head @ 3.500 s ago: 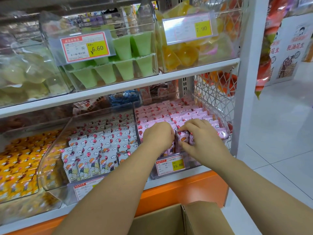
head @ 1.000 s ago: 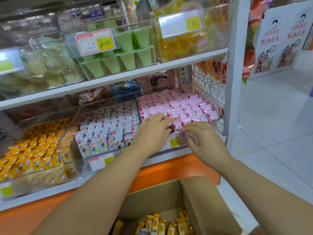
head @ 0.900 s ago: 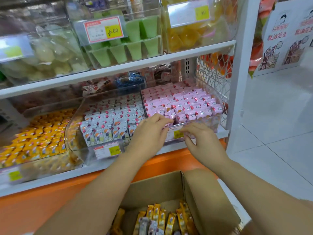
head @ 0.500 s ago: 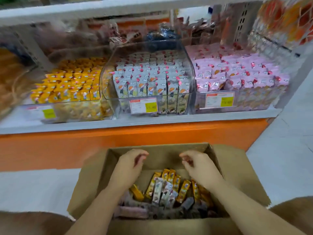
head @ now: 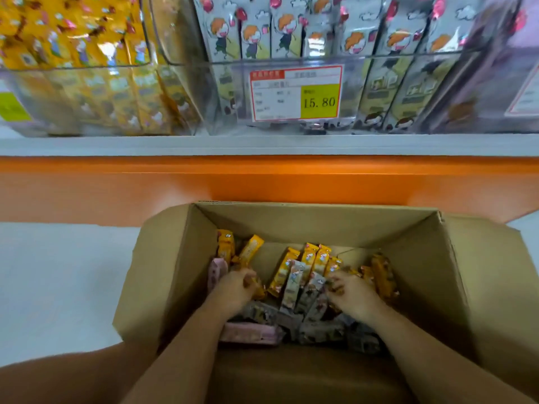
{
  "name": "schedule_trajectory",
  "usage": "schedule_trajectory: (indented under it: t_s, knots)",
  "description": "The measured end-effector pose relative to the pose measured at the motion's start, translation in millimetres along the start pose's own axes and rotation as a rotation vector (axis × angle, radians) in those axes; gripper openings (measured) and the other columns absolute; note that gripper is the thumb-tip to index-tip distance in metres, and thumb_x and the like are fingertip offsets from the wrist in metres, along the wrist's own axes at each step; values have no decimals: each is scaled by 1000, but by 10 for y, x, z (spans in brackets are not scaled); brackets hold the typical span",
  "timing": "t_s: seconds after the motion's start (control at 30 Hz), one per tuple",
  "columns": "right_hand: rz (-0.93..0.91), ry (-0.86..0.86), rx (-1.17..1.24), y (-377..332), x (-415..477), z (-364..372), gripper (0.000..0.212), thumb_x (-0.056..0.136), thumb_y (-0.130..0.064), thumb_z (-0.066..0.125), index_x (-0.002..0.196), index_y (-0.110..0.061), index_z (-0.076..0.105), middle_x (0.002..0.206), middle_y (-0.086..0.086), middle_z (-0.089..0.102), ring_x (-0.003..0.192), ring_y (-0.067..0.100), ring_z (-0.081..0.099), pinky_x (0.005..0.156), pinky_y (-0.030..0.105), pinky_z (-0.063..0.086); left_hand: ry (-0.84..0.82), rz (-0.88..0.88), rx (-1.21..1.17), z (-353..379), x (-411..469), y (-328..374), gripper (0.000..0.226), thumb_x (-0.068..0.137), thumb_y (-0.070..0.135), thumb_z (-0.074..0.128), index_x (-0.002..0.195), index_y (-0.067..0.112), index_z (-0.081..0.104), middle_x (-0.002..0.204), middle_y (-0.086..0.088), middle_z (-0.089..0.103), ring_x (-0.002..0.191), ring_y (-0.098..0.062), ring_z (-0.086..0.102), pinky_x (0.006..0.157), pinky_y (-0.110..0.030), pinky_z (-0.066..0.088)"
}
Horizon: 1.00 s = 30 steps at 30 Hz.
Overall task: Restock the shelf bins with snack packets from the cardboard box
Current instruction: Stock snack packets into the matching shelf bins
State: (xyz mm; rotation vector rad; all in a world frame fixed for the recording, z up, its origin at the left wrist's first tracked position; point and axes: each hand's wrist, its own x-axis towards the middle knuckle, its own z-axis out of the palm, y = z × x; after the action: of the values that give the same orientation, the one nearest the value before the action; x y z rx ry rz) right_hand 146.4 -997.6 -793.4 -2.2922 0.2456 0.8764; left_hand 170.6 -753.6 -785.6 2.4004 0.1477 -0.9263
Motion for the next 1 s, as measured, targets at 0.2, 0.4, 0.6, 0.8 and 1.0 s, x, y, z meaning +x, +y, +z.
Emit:
schedule_trajectory:
  t_s: [0.2, 0.4, 0.6, 0.8, 1.0]
  knots:
    - [-12, -121, 9, -32, 234, 140, 77, 89, -14, 63, 151, -22, 17, 145, 4, 41, 117, 22, 53, 90, 29, 48, 48, 4, 26, 52, 114, -38, 35, 95, 18, 55, 129, 15, 56, 129, -5, 58, 117, -16, 55, 100, -27, 43]
    - [-81, -166, -13, -108, 277, 297, 73, 89, -7, 61, 147, -30, 23, 149, 4, 33, 129, 22, 43, 98, 30, 44, 56, 40, 80, 106, 129, 7, 37, 96, 16, 51, 133, 17, 52, 129, -3, 57, 114, -15, 55, 90, -20, 41]
    - [-116, -144, -38, -91, 259, 284, 62, 86, -9, 64, 140, -27, 38, 139, 2, 49, 122, 21, 51, 95, 34, 47, -43, 90, 185, 260, 292, 260, 40, 96, 25, 50, 136, 25, 47, 131, -5, 51, 115, -21, 53, 93, -36, 48]
    - [-131, -39, 88, 30, 220, 121, 28, 84, -11, 65, 98, -29, 49, 83, -10, 58, 71, 0, 55, 57, 13, 44, -90, 156, 144, 491, 478, 493, 55, 96, 25, 50, 147, 30, 29, 145, -8, 33, 125, -27, 46, 101, -38, 43]
    - [-61, 1, 169, 126, 227, -29, 26, 83, -9, 65, 97, -24, 49, 78, -5, 57, 65, 5, 53, 50, 13, 39, -64, 64, 257, 636, 596, 623, 47, 92, 15, 56, 135, 23, 42, 137, -9, 35, 113, -33, 53, 93, -42, 48]
